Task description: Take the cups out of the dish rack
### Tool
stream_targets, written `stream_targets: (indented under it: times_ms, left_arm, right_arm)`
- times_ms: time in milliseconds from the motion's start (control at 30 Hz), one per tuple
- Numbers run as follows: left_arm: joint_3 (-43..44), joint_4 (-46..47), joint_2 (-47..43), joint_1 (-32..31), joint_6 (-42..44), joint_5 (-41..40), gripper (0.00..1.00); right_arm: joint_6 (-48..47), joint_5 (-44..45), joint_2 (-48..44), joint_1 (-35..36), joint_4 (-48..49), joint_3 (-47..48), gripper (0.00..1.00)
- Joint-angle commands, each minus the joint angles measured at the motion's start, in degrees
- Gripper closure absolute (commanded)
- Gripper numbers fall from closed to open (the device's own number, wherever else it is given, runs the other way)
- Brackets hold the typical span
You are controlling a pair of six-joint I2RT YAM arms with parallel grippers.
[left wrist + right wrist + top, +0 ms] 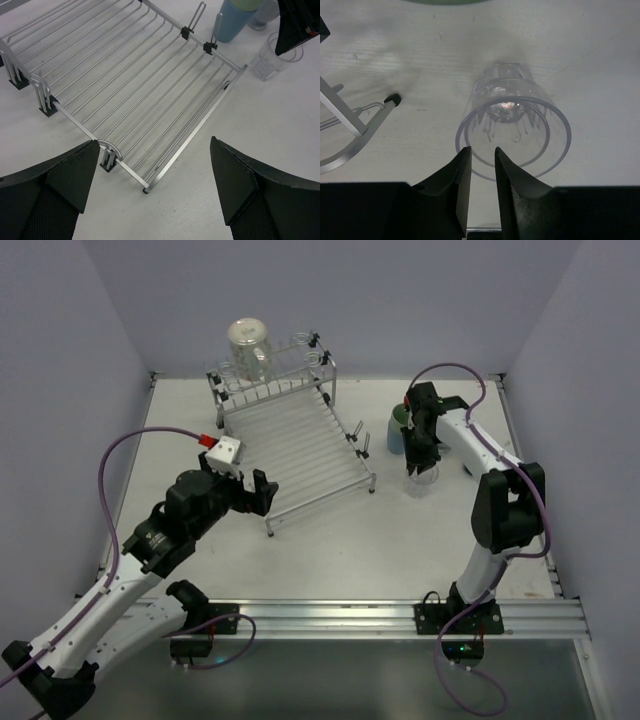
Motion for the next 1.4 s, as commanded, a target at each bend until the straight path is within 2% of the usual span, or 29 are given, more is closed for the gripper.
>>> stream_targets:
  times_ms: [0,67,100,133,367,500,533,567,633,667,767,933,1033,1100,1167,1200,1367]
  left_arm:
    - [-0.02,2.33,-0.04,0.35,0.98,-0.64,0.00]
    - [0.07,2.33,-0.30,0.35,0.98,-1.00,0.00]
    - [0.24,2.42,-0.48,0.35,0.90,-1.17,0.00]
    - [0.42,2.34,-0.48,0.52,0.90,-1.52,0.00]
    - [3.40,1.55,1.01,0.43,0.90,-3.80,0.00]
    - [10.95,0.75,5.04,0.43,-0.68,-7.58,0.00]
    - [15.32,0.84,6.02,0.43,-1.03,-9.24,0.00]
    - [17.80,0.49,7.16,0.43,-1.47,-10.13,0.00]
    - [25.51,-0.39,11.46,0.43,-1.92,-12.23,0.00]
    - [27.64,-0.39,14.43,0.43,-2.00,-12.94,0.00]
    - [37.49,-2.41,21.72,0.43,-2.18,-14.53,0.00]
    - [51.99,-7.33,33.78,2.45,-2.52,-17.25,0.00]
    - [58.33,-9.79,41.78,5.44,-5.43,-13.13,0.00]
    - [61.83,-11.54,47.04,6.40,-6.39,-15.40,0.00]
    - [62.65,-11.82,50.22,7.20,-7.01,-15.93,0.04]
    - [62.12,-11.03,50.67,7.55,-7.45,-16.72,0.09]
    - [60.62,-6.72,52.16,7.64,-5.96,-19.27,0.18]
  right_arm:
    - [-0.96,1.57,0.29,-0.27,2.34,-0.21,0.70]
    - [-0.62,1.48,0.12,-0.36,2.52,0.05,0.66]
    - [-0.53,1.48,-0.40,-0.27,2.78,0.22,0.59]
    - [-0.44,1.48,-0.76,-0.27,2.87,0.57,0.56]
    - [1.23,2.27,-7.25,-0.18,4.36,2.42,0.52]
    - [3.16,-1.84,-16.82,0.08,11.10,-0.03,0.44]
    - [3.69,-2.82,-21.80,0.26,13.05,-2.91,0.42]
    - [4.74,-3.26,-24.29,0.43,15.16,-4.42,0.34]
    - [5.27,-7.65,-28.95,1.22,21.49,-9.85,0.27]
    - [6.15,-8.27,-33.24,1.57,25.51,-11.62,0.19]
    - [8.16,-11.78,-40.63,3.42,34.21,-19.71,0.08]
    - [12.30,-17.06,-47.77,5.70,44.26,-30.95,0.07]
    - [13.10,-19.79,-48.75,6.76,46.11,-33.16,0.07]
    - [13.45,-21.37,-48.75,7.46,47.69,-34.40,0.07]
    - [13.97,-22.24,-48.57,7.99,48.57,-35.10,0.07]
    - [14.06,-22.51,-48.49,8.60,48.84,-35.89,0.07]
    - [14.15,-23.48,-48.57,10.01,49.72,-37.13,0.07]
